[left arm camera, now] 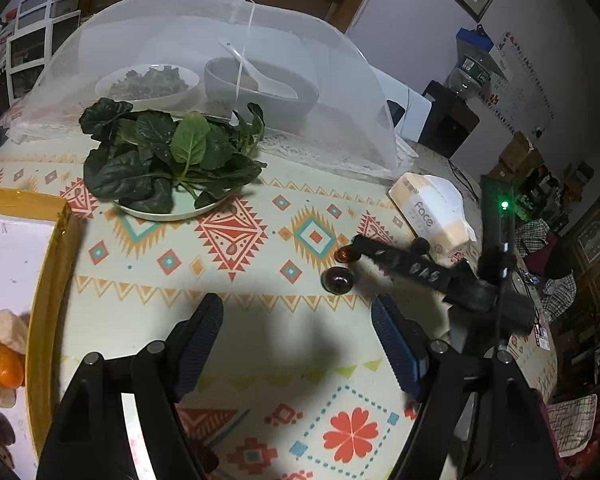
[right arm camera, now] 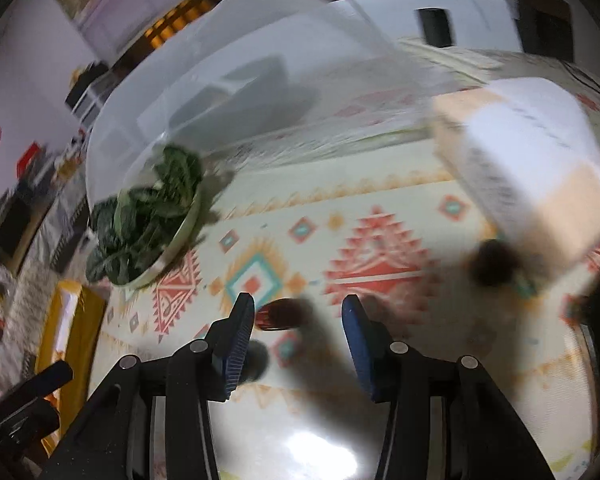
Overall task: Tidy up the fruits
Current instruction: 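Grasp a red date with the right tool while the left tool reaches a dark plum, then carry the red date and dark plum into the tray and open both tools, then grasp a dark plum with the right tool while the left tool reaches a red date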
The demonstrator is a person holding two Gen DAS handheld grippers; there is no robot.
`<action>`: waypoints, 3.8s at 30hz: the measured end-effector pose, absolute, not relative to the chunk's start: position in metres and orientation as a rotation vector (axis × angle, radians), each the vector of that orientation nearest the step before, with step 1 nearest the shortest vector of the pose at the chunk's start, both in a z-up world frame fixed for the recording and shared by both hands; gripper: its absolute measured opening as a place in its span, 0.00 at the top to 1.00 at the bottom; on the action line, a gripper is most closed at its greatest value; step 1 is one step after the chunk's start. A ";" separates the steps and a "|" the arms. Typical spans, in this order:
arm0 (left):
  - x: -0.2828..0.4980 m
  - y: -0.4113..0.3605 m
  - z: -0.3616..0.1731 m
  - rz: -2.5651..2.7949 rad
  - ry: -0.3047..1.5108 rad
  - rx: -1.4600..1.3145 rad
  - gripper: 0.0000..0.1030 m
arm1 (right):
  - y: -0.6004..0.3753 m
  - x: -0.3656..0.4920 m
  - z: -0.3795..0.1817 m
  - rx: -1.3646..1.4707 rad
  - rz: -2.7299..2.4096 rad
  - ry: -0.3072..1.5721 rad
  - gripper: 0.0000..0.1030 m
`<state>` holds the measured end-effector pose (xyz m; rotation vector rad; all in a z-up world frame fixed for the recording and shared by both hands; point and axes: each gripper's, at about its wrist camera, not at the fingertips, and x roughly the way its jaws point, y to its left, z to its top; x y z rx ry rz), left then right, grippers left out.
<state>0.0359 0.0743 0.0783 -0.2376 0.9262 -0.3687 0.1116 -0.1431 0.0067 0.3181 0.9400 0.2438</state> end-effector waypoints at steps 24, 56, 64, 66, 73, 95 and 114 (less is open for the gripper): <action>0.092 -0.042 0.013 -0.386 0.988 0.092 0.74 | -0.194 0.084 0.018 0.370 0.236 0.883 0.85; -0.055 0.226 0.105 -0.180 0.765 -0.312 0.75 | -0.125 0.079 0.031 0.197 0.193 0.911 0.79; -0.071 0.299 0.092 -0.044 0.768 -0.372 0.75 | -0.106 0.099 0.005 0.106 0.078 0.950 0.74; -0.071 0.312 0.089 -0.028 0.771 -0.394 0.75 | -0.106 0.098 0.007 0.114 0.074 0.952 0.82; -0.077 0.336 0.077 -0.004 0.774 -0.430 0.75 | -0.095 0.070 0.046 0.150 0.135 0.870 0.82; -0.052 0.378 0.067 0.036 0.810 -0.488 0.51 | 0.157 -0.003 0.050 0.075 0.776 1.000 0.82; -0.116 0.375 0.113 0.059 0.673 -0.535 0.15 | 0.154 -0.028 0.052 0.127 0.809 1.012 0.65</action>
